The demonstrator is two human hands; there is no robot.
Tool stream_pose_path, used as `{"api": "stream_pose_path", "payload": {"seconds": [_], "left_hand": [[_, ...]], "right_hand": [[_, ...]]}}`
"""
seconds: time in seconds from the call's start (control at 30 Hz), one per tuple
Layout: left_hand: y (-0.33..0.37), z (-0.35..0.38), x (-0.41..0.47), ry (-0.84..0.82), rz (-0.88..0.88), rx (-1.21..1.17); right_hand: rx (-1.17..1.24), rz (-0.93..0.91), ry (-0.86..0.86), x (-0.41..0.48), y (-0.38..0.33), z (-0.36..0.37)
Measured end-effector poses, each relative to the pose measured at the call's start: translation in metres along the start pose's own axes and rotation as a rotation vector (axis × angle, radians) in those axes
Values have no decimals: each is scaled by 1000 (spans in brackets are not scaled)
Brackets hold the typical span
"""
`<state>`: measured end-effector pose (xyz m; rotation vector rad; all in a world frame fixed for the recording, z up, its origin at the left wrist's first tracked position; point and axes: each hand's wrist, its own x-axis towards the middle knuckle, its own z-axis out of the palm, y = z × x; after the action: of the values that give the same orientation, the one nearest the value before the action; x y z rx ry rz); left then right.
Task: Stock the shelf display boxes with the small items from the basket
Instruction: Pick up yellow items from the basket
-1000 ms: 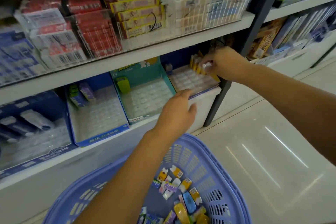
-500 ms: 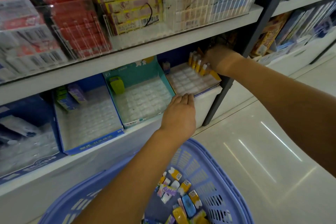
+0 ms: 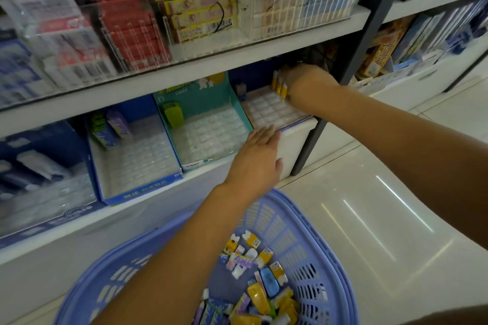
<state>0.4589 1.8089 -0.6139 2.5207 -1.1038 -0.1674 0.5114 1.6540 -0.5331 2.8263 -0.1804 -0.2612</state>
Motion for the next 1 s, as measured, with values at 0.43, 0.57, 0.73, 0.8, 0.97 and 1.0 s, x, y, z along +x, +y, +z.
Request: {"api": "stream_pose_path", "payload": {"seconds": [0.43, 0.57, 0.73, 0.8, 0.97, 1.0], "left_hand": [[-77, 142, -216, -742, -550, -248], [-87, 166, -255, -834, -440, -221], [-93, 170, -253, -923, -410, -222], [-93, 170, -251, -909, -412, -253], [-87, 174, -243, -804, -516, -292], [-85, 173, -240, -785, -516, -278]], "right_hand": [[134, -446, -596, -142, -164, 164], [159, -290, -647, -150, -170, 218], [119, -237, -709, -144, -180, 249], [57, -244, -690, -142, -183, 258], [55, -252, -745, -147, -187, 277], [70, -242, -766, -147, -186, 275]]}}
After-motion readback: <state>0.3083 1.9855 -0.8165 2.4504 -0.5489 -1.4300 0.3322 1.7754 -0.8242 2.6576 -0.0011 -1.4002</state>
